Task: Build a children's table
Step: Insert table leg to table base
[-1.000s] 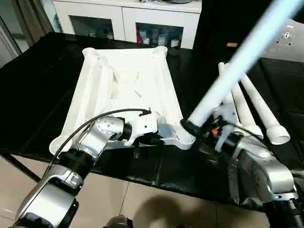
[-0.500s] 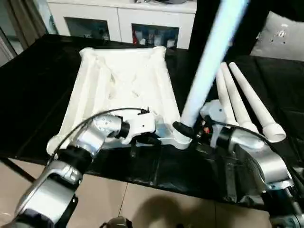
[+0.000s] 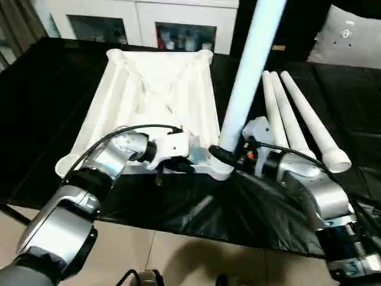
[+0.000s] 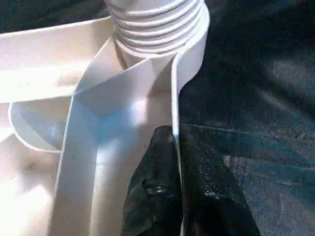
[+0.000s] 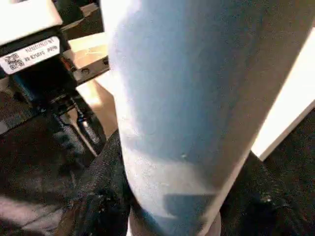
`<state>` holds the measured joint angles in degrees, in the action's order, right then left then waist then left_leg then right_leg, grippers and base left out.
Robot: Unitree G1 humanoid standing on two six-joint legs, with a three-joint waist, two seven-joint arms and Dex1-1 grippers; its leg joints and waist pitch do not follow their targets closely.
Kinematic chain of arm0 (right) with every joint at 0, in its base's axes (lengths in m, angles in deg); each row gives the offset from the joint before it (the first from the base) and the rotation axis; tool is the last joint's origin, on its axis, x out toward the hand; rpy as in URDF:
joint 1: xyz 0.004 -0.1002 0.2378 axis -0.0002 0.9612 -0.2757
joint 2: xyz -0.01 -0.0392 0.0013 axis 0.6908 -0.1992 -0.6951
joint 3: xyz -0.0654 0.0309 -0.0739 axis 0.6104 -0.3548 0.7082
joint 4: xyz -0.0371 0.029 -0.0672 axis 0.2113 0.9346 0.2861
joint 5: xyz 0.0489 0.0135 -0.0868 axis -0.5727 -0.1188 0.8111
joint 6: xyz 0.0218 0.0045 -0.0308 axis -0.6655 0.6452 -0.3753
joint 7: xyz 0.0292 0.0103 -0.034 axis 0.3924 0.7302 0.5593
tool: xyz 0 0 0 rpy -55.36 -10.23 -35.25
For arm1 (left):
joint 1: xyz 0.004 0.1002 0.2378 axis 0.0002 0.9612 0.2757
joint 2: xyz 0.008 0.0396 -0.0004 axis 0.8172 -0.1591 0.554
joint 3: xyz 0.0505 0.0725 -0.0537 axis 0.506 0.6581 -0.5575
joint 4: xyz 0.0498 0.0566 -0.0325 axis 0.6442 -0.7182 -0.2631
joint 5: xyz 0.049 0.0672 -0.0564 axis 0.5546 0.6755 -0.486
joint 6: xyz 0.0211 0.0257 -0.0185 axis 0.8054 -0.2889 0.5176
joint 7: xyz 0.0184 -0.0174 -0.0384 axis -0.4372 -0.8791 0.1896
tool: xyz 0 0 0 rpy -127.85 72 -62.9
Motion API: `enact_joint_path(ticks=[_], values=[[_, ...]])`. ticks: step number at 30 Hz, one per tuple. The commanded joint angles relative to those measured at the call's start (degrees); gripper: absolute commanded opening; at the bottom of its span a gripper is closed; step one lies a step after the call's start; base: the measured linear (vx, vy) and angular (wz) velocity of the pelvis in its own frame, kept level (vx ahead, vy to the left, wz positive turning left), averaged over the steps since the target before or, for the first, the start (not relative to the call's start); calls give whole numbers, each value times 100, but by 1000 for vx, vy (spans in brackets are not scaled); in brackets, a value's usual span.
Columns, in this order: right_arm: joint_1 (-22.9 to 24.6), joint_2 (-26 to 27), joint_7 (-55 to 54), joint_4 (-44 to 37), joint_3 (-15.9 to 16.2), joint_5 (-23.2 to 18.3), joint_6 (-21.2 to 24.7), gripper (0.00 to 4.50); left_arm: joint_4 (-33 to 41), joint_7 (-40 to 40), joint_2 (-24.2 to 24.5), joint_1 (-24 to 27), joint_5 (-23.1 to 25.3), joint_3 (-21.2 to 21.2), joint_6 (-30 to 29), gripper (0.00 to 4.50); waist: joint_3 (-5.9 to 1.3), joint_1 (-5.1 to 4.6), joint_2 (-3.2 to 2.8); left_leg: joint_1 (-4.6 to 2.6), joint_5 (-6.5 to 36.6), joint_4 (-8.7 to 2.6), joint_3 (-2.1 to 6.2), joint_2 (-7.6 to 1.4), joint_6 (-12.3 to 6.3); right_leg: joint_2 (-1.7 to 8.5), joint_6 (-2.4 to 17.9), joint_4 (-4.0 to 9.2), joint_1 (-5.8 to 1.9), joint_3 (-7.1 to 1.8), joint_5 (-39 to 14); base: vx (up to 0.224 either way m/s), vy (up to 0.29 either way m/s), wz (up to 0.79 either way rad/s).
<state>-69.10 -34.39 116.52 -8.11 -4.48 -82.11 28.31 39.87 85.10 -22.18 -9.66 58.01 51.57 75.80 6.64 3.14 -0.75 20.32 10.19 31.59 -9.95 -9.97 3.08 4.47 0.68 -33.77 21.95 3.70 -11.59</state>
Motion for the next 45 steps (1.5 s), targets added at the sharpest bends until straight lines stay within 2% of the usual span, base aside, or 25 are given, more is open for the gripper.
enact_joint_path(ticks=[1, 3, 4, 6, 7, 8, 9, 10, 12, 15, 16, 17, 19, 20, 24, 26, 28, 30, 33, 35, 36, 38, 39, 40, 45], values=[[367, 68, -318, 732, 295, 285, 695, 189, 575, -421, 145, 294, -179, -343, -552, 0, -126, -22, -46, -19, 2487, -522, 227, -367, 145, 522, 827, 607, -58, -337, -3205, 0, 0, 0], [296, 180, -604, 851, 152, 349, 696, 189, 1401, -606, 196, 766, -301, -488, -1259, 0, -122, -78, -66, -22, 2630, -541, 248, -379, 217, 516, 803, 591, -41, -333, -3256, 0, 0, 0], [296, 180, -604, 851, 152, 349, 696, 189, 1401, -606, 196, 766, -301, -488, -1259, 0, -104, -130, -66, 0, 2705, -558, 261, -376, 241, 500, 791, 588, -41, -323, -3257, 0, 0, 0], [226, 250, -783, 954, 57, 386, 697, 189, 1978, -775, 161, 1052, -305, -513, -1703, 0, -133, -148, -96, -32, 2720, -549, 256, -371, 253, 498, 775, 590, -36, -334, -3174, 0, 0, 0], [147, 304, -930, 1061, -33, 395, 696, 189, 2478, -899, 77, 1277, -277, -476, -2028, 0, -137, -185, -80, 35, 2569, -568, 269, -387, 259, 503, 873, 551, -81, -331, -2888, 0, 0, 0], [100, 334, -1015, 1121, -82, 403, 691, 189, 2760, -966, 17, 1397, -260, -443, -2209, 0, -137, -185, -80, 35, 2569, -568, 269, -387, 259, 503, 873, 551, -81, -331, -2888, 0, 0, 0], [17, 376, -1152, 1220, -143, 423, 675, 189, 3185, -1072, -132, 1554, -211, -371, -2500, 0, -137, -197, -90, -35, 2562, -538, 208, -382, 226, 473, 943, 589, -19, -353, -2769, 0, 0, 0], [-34, 393, -1198, 1275, -164, 428, 660, 189, 3395, -1144, -256, 1618, -183, -313, -2663, 0, -156, -206, -92, -30, 2403, -516, 185, -371, 188, 463, 1031, 573, -28, -372, -2512, 0, 0, 0], [-117, 414, -1245, 1345, -168, 446, 620, 189, 3683, -1361, -524, 1674, -20, -193, -2938, 0, -179, -183, -75, -35, 2125, -496, 146, -361, 113, 444, 1128, 568, -46, -373, -2232, 0, 0, 0], [-170, 416, -1217, 1333, -140, 431, 627, 189, 3837, -1741, -786, 1604, 181, -69, -3234, 0, -254, -60, -74, -80, 1476, -425, 56, -365, -31, 404, 1342, 506, -62, -386, -1253, 0, 0, 0], [-180, 408, -1208, 1335, -114, 442, 617, 189, 3860, -1849, -830, 1552, 245, -17, -3307, 0, -267, -24, -64, -25, 1172, -409, 56, -341, -101, 390, 1397, 448, -125, -368, -847, 0, 0, 0], [-171, 392, -1182, 1304, -70, 463, 602, 189, 3826, -1986, -913, 1470, 253, -4, -3434, 0, -296, 0, -77, -19, 1032, -403, 62, -346, -131, 395, 1421, 419, -155, -359, -650, 0, 0, 0], [-147, 400, -1163, 1249, -72, 442, 570, 189, 3757, -2146, -902, 1435, 333, -27, -3490, 0, -304, 8, -70, 6, 808, -378, 66, -334, -208, 392, 1487, 379, -190, -335, -251, 0, 0, 0], [-147, 405, -1163, 1250, -73, 439, 552, 189, 3775, -2176, -894, 1442, 361, -28, -3523, 0, -304, 8, -70, 6, 808, -378, 66, -334, -208, 392, 1487, 379, -190, -335, -251, 0, 0, 0], [-67, 444, -1248, 1133, -181, 358, 365, 189, 3651, -2339, -751, 1444, 524, -154, -3368, 0, -318, 22, -77, -11, 1112, -390, 78, -336, -176, 417, 1413, 434, -199, -329, -883, 0, 0, 0], [-25, 538, -1267, 1028, -409, 202, 97, 189, 3659, -2251, -606, 1470, 543, -153, -3209, 0, -347, 30, -80, -7, 1086, -382, 84, -343, -158, 423, 1373, 426, -203, -334, -815, 0, 0, 0], [29, 688, -1209, 804, -841, -180, -316, 189, 3639, -2076, -412, 1487, 449, -193, -2893, 0, -396, 28, -75, 5, 850, -354, 88, -342, -208, 419, 1420, 363, -228, -329, -356, 0, 0, 0], [89, 770, -1087, 522, -1186, -557, -560, 189, 3543, -1970, -311, 1456, 282, -325, -2673, 0, -505, 26, -70, 57, 105, -250, 84, -310, -466, 395, 1586, 209, -282, -317, 827, 0, 0, 0], [144, 806, -974, 255, -1428, -894, -627, 189, 3514, -1800, -260, 1435, 54, -476, -2548, 55, -560, 21, -65, 98, -416, -139, 72, -284, -840, 369, 1798, 88, -249, -294, 1754, 0, 0, 0], [170, 790, -907, 142, -1490, -988, -625, 189, 3535, -1701, -209, 1434, -29, -497, -2445, 69, -562, 22, -53, 126, -342, -123, 68, -278, -920, 374, 1832, 84, -256, -279, 1591, 0, 0, 0], [203, 771, -808, 35, -1525, -1089, -563, 189, 3541, -1631, -199, 1431, -133, -552, -2376, 78, -576, 15, -40, 128, -174, -126, 65, -284, -897, 384, 1826, 104, -266, -280, 1284, 0, 0, 0], [227, 757, -736, -39, -1549, -1165, -521, 189, 3544, -1586, -192, 1428, -210, -593, -2330, 90, -534, 30, -51, 125, 170, -143, 53, -293, -771, 391, 1809, 153, -248, -285, 693, 0, 0, 0], [295, 660, -538, -203, -1527, -1317, -400, 189, 3522, -1543, -254, 1375, -544, -841, -2331, 101, -558, 35, -52, 104, 340, -144, 55, -299, -661, 397, 1781, 168, -262, -287, 352, 0, 0, 0], [308, 625, -488, -230, -1509, -1345, -381, 189, 3498, -1538, -278, 1349, -645, -916, -2314, 109, -544, 39, -51, 113, 437, -147, 52, -299, -572, 389, 1755, 179, -253, -287, 148, 0, 0, 0], [319, 463, -251, -359, -1422, -1477, -216, 189, 3421, -1567, -541, 1056, -1359, -1554, -2638, 146, -557, 67, -50, 85, 712, -134, 46, -292, -323, 387, 1644, 213, -236, -288, -442, 0, 0, 0]])
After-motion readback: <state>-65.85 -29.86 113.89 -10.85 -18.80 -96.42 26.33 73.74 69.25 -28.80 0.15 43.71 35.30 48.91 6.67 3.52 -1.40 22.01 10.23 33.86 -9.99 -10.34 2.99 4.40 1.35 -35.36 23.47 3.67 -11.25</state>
